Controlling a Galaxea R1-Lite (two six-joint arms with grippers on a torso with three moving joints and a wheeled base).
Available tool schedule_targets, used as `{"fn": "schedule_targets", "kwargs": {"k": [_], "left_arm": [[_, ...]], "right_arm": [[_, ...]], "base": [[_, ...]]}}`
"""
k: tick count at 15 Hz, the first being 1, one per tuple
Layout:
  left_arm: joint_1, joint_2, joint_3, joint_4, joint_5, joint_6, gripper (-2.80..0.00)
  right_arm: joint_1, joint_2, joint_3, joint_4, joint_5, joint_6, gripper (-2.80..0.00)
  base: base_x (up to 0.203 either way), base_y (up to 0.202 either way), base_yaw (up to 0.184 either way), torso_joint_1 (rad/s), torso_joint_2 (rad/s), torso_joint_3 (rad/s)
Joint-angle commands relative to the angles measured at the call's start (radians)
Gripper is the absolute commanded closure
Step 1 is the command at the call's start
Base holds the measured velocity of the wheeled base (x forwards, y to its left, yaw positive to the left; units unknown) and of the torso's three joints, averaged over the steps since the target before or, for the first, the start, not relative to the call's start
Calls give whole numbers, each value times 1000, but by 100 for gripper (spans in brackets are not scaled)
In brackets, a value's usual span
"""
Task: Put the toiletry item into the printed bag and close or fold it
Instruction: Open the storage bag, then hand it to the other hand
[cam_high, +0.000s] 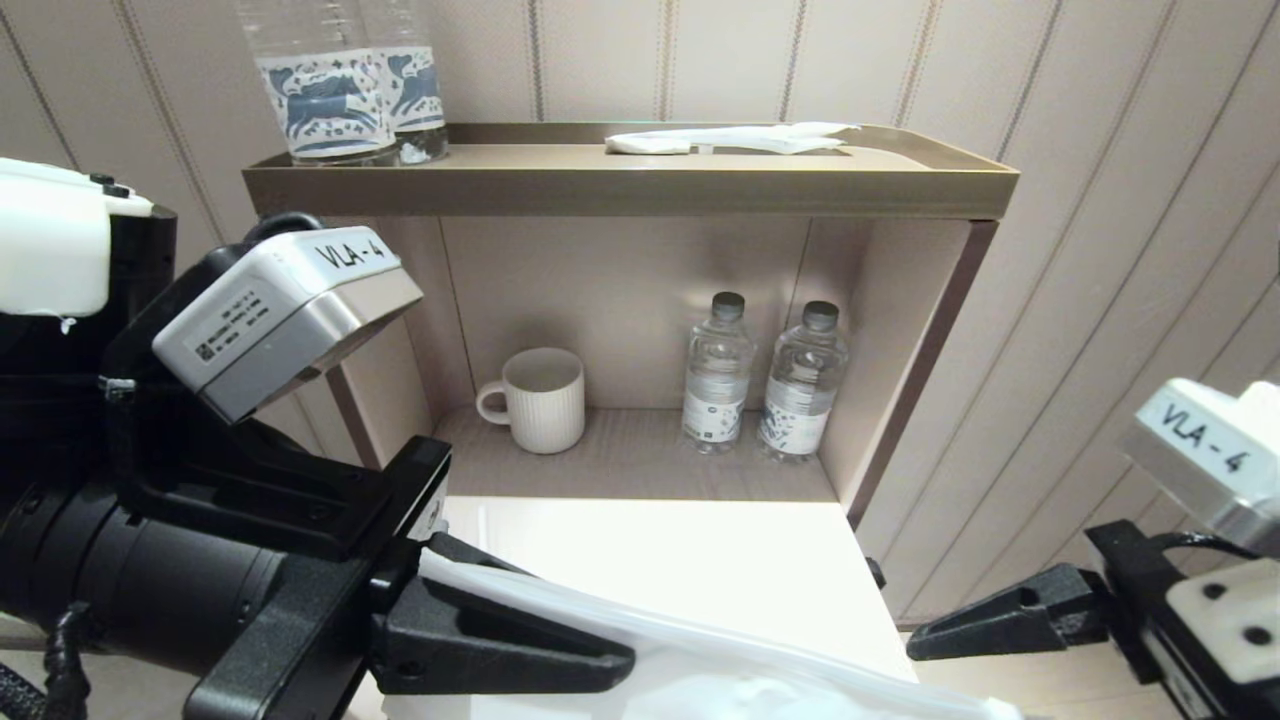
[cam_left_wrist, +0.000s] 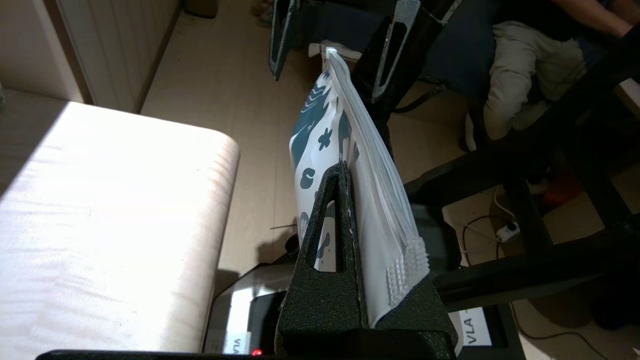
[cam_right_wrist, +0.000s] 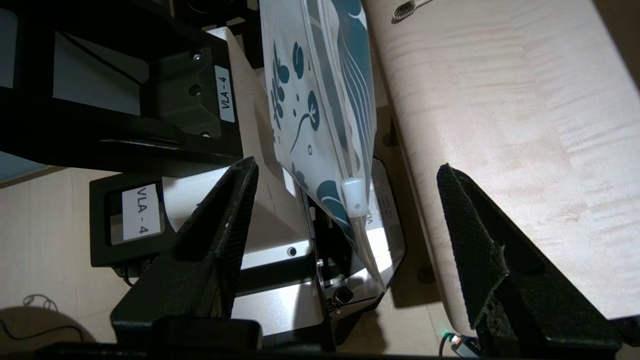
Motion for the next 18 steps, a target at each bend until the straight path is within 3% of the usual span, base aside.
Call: {"fn": "schedule_targets", "kwargs": {"k": [1, 3, 6, 9, 11, 14, 18], "left_arm": [[1, -13, 8, 0, -4, -2, 0], [2, -24, 22, 1, 18, -5, 0], [7, -50, 64, -15, 152, -29, 0], [18, -70, 84, -107, 215, -157, 0], [28, -76, 137, -182, 254, -177, 0], [30, -70, 218, -280, 264, -112, 0], [28, -60, 270, -279, 276, 88, 0]], "right_arm": [[-1, -9, 15, -5, 4, 0, -280], [-2, -41, 51, -60, 6, 9, -280], [-55, -80, 122, -116, 26, 35, -280], [-115, -81, 223, -286, 77, 85, -280], [-151, -72, 258, -366, 92, 123, -280], [-199, -71, 235, -381, 92, 125, -280], [-228, -38, 160, -375, 83, 123, -280]], "base": [[0, 0, 0, 0, 0, 0], [0, 0, 0, 0, 0, 0], [0, 0, 0, 0, 0, 0], [0, 0, 0, 0, 0, 0], [0, 0, 0, 0, 0, 0], [0, 0, 0, 0, 0, 0], [0, 0, 0, 0, 0, 0]]}}
